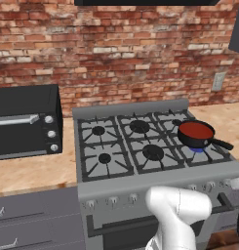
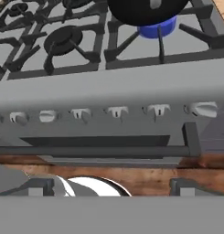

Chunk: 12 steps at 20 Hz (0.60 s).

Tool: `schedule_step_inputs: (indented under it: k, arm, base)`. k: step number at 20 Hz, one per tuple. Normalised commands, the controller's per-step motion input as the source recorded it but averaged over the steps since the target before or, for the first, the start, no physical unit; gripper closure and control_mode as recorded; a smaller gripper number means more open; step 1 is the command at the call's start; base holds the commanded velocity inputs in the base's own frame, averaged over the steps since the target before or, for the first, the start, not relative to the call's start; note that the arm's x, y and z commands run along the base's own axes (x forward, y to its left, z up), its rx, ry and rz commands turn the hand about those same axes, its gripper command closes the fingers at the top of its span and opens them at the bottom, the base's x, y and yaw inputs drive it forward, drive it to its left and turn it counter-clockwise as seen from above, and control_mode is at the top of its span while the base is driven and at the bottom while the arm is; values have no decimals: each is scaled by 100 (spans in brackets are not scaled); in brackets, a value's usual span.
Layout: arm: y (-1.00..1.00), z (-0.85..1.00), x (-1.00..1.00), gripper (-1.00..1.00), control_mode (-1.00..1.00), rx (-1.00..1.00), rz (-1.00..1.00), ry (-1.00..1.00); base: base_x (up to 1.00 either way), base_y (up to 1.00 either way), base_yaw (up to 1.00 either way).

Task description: Wait until the marinara sauce is simmered to a deep red color and then turn off the stove.

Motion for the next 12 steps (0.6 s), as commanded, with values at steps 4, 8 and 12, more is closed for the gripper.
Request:
schedule_step_inputs:
  k: [4,8,12]
  arm:
    - [-32,-22,-31,-100,-100,-8,12,-27]
    - [-22,-16,-22,-100,-100,-11,12,-31]
    - [-10,-17,-5,-100,-100,-15,11,-32]
  base:
    - [0,0,0]
    - [0,0,0]
    - [0,0,0]
